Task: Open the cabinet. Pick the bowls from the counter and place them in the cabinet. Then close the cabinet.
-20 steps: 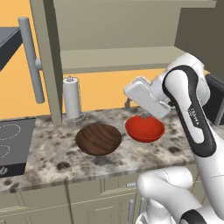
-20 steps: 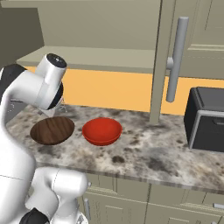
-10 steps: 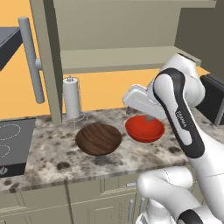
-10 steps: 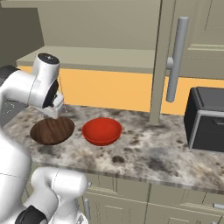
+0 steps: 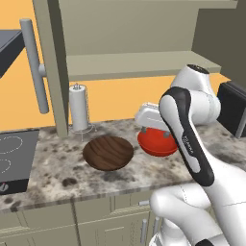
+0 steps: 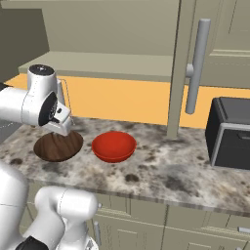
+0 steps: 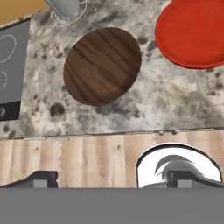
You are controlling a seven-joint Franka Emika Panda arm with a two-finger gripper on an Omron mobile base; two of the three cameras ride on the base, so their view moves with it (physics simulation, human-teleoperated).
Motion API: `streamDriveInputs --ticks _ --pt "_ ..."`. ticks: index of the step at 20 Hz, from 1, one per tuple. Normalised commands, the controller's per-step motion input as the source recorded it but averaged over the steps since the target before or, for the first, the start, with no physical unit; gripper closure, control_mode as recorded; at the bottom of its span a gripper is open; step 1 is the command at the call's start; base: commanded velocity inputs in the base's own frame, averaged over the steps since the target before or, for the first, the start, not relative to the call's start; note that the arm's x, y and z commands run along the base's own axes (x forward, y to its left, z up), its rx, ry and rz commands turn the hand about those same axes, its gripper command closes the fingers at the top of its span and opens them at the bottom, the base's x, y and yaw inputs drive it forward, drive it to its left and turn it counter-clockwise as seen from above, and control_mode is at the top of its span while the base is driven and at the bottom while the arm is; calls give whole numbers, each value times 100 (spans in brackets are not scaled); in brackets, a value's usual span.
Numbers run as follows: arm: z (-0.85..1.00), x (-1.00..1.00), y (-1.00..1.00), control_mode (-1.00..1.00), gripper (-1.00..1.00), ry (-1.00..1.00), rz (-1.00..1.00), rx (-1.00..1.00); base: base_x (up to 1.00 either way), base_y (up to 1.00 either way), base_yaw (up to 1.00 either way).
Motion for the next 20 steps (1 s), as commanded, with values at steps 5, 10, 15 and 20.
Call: streamDriveInputs --ticks 5,10,15,20 --pt "-19 -4 -27 -100 -100 7 -1 -8 0 0 0" --pt "-43 -6 -2 -100 -100 7 -1 -1 0 0 0" --pt "-54 -1 0 -100 -100 0 0 -1 0 0 0" --pt "-48 -2 0 -100 -100 -4 0 0 0 0 0"
